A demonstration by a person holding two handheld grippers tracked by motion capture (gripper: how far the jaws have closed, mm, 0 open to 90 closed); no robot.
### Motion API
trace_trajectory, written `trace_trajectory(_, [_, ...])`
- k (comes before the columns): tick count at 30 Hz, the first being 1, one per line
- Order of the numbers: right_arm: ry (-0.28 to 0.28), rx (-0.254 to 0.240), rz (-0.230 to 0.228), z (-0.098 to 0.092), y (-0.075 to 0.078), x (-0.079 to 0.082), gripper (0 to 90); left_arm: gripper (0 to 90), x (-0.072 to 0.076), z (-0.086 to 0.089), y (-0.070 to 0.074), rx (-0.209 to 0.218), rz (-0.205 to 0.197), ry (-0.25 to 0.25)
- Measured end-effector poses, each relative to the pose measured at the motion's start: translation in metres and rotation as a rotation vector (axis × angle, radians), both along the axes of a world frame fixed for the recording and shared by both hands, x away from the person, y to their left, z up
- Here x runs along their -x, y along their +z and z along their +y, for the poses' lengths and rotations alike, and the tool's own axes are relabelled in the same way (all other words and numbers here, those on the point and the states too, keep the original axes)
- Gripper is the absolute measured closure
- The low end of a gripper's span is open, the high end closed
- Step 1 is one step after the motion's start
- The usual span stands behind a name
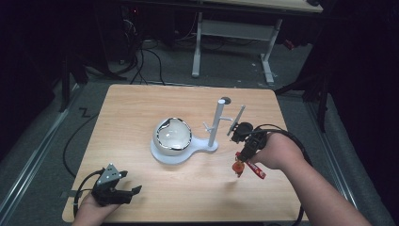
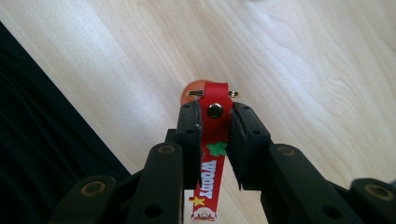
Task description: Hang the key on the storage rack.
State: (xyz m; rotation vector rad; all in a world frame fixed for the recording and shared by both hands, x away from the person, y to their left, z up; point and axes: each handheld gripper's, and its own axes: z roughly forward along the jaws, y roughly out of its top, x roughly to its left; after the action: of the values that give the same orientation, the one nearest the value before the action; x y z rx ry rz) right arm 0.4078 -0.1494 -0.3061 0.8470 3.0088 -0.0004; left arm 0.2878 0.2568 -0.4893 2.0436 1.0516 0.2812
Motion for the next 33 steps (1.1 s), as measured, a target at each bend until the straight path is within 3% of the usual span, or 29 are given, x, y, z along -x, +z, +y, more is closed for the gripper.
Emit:
trace_trajectory(11, [-0.065, -0.026, -0.084, -0.007, 0.05, -0.019, 74.8, 19.1, 0.0, 0.0, 0.0, -0.001, -0.001, -0.001])
trace_trajectory(17, [-0.086, -0.032, -0.102, -0.007, 0.07, -0.031, 74.8, 19.1, 0.0, 0.001, 0.001, 0.0, -0.003, -0.002])
trace_trajectory(33, [-0.089, -0.028, -0.101, 0.016, 0.072, -0.061, 74.8, 19.1, 0.0, 0.003, 0.001, 0.009, -0.003, 0.004])
